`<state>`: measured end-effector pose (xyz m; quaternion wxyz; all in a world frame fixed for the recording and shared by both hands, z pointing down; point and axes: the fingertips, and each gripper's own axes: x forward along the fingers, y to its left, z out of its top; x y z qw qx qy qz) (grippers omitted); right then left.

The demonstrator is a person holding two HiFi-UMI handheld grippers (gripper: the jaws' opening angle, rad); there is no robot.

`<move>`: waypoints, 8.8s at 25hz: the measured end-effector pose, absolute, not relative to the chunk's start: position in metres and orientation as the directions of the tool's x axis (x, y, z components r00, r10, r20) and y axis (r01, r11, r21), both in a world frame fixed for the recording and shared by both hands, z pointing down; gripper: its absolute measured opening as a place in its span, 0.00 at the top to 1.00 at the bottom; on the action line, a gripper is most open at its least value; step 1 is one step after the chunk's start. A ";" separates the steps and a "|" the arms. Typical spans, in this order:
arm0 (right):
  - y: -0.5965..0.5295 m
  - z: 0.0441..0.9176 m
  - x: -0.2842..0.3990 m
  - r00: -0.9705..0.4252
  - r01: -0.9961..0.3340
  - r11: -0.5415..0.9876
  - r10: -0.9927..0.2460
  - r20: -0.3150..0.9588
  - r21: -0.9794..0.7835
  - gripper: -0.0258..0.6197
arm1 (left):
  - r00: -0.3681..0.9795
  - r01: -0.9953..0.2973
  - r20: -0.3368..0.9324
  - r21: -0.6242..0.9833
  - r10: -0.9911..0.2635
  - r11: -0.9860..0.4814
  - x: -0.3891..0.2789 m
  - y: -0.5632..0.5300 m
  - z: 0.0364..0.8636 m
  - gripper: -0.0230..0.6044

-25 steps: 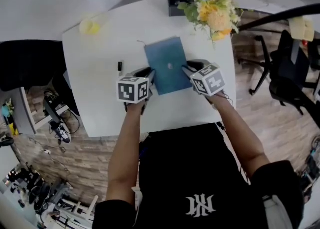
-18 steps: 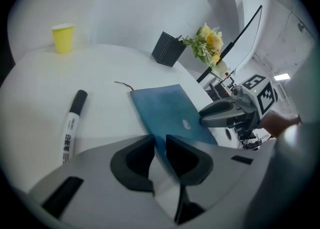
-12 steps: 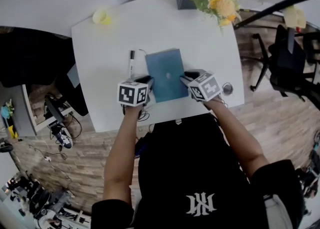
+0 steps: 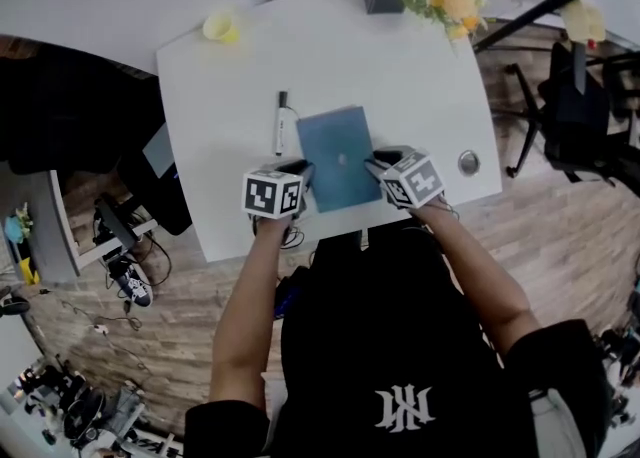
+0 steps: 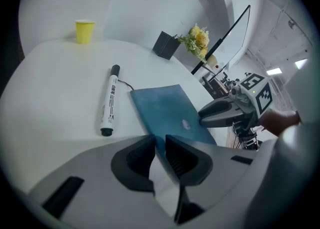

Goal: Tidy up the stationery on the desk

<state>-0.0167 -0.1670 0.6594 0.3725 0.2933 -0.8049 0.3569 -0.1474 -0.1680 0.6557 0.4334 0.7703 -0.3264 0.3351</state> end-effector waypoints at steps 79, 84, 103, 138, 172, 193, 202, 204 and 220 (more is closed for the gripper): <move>-0.276 0.575 -0.092 -0.778 -0.367 0.917 -0.211 0.592 -0.155 0.77 | 0.438 -0.894 0.793 0.333 -0.424 -0.299 -0.178 -0.224 0.627 0.86; -0.254 0.580 -0.069 -0.739 -0.456 0.877 -0.278 0.614 -0.151 0.77 | 0.494 -0.868 0.744 0.453 -0.450 -0.203 -0.193 -0.202 0.627 0.86; -0.199 0.598 -0.020 -0.733 -0.566 0.778 -0.323 0.599 -0.273 0.77 | 0.516 -0.826 0.724 0.562 -0.458 -0.042 -0.180 -0.141 0.644 0.86; -0.190 0.593 -0.001 -0.764 -0.509 0.810 -0.271 0.586 -0.289 0.77 | 0.471 -0.869 0.777 0.491 -0.418 -0.065 -0.157 -0.127 0.656 0.73; -0.113 0.348 -0.005 -0.990 0.037 0.954 -0.006 -0.140 -0.297 0.87 | 0.557 -0.824 0.126 0.208 -0.821 -0.527 -0.154 -0.127 0.358 0.96; 0.050 0.372 -0.030 -0.992 -0.072 0.944 -0.100 -0.071 -0.322 0.87 | 0.772 -0.577 -0.029 0.385 -0.635 -0.720 -0.183 0.060 0.373 0.96; 0.127 0.375 -0.056 -0.971 -0.224 0.937 -0.237 -0.017 -0.267 0.87 | 0.821 -0.518 -0.045 0.361 -0.569 -0.776 -0.209 0.132 0.384 0.96; 0.139 0.377 -0.056 -0.964 -0.258 0.933 -0.264 0.010 -0.250 0.87 | 0.838 -0.507 -0.026 0.334 -0.546 -0.794 -0.205 0.142 0.383 0.96; 0.174 0.387 -0.064 -0.970 -0.244 0.953 -0.238 0.055 -0.182 0.90 | 0.879 -0.470 0.072 0.289 -0.471 -0.834 -0.166 0.178 0.397 0.96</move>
